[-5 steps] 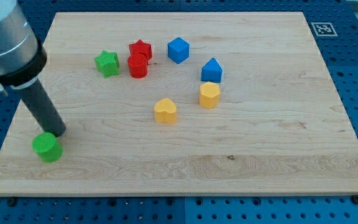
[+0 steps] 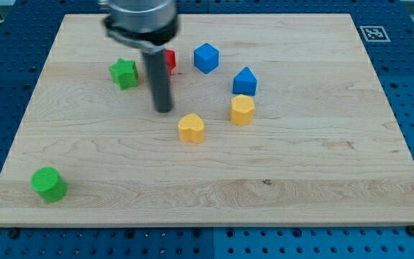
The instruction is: Slide the yellow heart closer to the green circle
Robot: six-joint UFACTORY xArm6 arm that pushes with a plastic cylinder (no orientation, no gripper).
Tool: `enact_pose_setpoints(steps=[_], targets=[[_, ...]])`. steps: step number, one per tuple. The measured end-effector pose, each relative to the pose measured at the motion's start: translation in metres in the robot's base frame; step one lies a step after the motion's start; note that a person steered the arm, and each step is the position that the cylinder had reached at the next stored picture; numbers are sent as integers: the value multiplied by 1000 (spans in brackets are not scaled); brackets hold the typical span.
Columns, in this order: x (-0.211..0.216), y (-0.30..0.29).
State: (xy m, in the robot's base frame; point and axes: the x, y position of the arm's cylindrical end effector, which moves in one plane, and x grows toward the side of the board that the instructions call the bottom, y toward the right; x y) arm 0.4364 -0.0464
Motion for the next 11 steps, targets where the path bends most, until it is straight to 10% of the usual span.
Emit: enact_pose_setpoints(steps=[11], targets=[[82,28]])
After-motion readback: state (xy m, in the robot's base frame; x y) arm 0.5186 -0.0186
